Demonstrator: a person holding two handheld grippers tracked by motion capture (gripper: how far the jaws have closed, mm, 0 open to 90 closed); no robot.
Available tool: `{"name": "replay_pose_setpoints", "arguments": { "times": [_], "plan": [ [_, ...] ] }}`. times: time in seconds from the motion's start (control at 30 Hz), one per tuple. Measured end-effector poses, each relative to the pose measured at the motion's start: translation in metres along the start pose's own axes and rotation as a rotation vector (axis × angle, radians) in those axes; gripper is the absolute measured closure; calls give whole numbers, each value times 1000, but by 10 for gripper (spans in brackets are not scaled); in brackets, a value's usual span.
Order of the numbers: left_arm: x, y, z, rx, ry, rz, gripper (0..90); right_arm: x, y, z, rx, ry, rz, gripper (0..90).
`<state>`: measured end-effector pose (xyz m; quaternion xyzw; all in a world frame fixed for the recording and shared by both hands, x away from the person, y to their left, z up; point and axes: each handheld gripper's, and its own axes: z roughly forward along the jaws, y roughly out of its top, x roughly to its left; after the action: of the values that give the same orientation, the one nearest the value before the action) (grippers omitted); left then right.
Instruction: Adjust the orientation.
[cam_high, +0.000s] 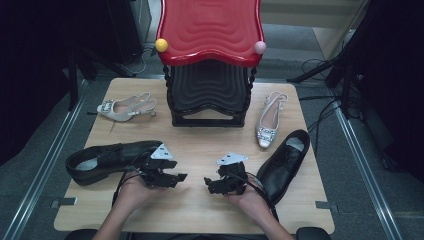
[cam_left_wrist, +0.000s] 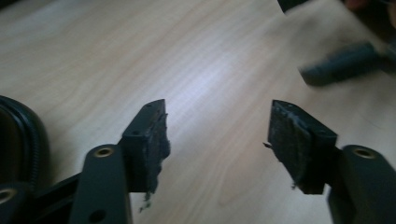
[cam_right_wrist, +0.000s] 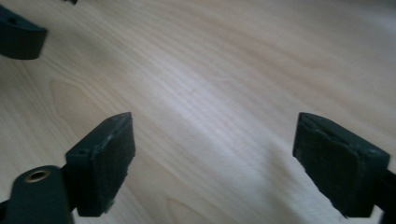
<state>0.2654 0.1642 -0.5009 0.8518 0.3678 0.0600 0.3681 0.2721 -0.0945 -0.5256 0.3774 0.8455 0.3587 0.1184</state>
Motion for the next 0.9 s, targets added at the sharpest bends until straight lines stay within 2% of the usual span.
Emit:
{"name": "replay_pose_setpoints", "arguments": {
  "times": [0.07,0.17,0.2,0.37,0.6,0.77,0.9],
  "plan": [
    [1,1,-3,-9,-14,13,416,-3,0,-5,-24,31,-25,127],
    [4,4,-4,-3,-53,-4,385,-8,1,-14,-67,110,-30,136],
    [5,4,-4,2,-54,1,381,-8,1,-16,-78,118,-41,154],
    [4,6,-3,-2,-53,15,359,-9,0,-19,-83,95,-62,199],
    [5,6,-7,-4,-43,26,348,-12,1,-25,-110,112,-66,265],
    [6,7,-13,-5,-33,41,344,-15,1,-25,-107,131,-80,313],
    [6,7,-17,-5,-27,48,346,-16,2,-25,-101,122,-94,329]
  ]
}}
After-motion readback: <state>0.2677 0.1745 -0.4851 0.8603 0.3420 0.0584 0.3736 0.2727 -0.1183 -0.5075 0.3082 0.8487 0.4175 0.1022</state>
